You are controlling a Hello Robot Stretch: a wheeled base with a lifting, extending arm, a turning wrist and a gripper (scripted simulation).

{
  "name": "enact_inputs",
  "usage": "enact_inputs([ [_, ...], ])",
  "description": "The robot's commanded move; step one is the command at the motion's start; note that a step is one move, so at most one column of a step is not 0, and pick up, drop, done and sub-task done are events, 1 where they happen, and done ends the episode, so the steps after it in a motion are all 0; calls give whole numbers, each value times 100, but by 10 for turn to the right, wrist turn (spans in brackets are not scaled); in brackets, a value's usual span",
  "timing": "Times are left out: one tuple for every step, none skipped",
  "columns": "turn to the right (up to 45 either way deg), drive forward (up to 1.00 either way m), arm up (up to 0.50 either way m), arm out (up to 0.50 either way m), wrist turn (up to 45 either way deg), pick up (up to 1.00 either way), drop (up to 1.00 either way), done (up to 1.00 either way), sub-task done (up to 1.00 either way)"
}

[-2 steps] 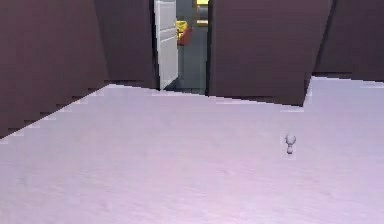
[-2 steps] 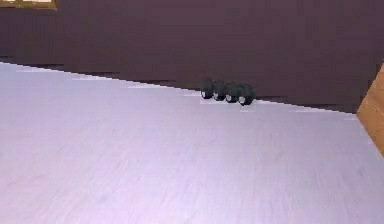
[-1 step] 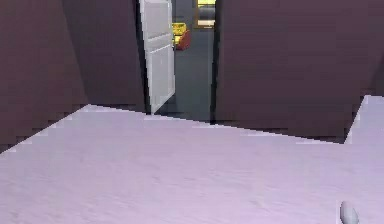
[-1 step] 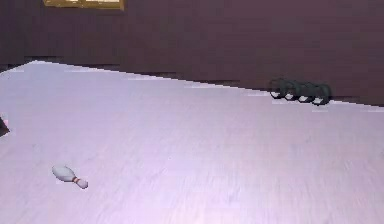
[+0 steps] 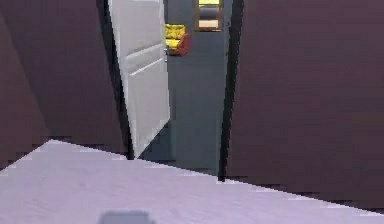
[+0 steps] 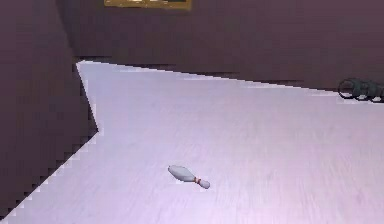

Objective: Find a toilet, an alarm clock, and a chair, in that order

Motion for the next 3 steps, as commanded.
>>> enact_inputs([
  [-30, 0, 0, 0, 0, 0, 0, 0, 0],
  [0, 100, 0, 0, 0, 0, 0, 0, 0],
  [0, 25, 0, 0, 0, 0, 0, 0, 0],
])
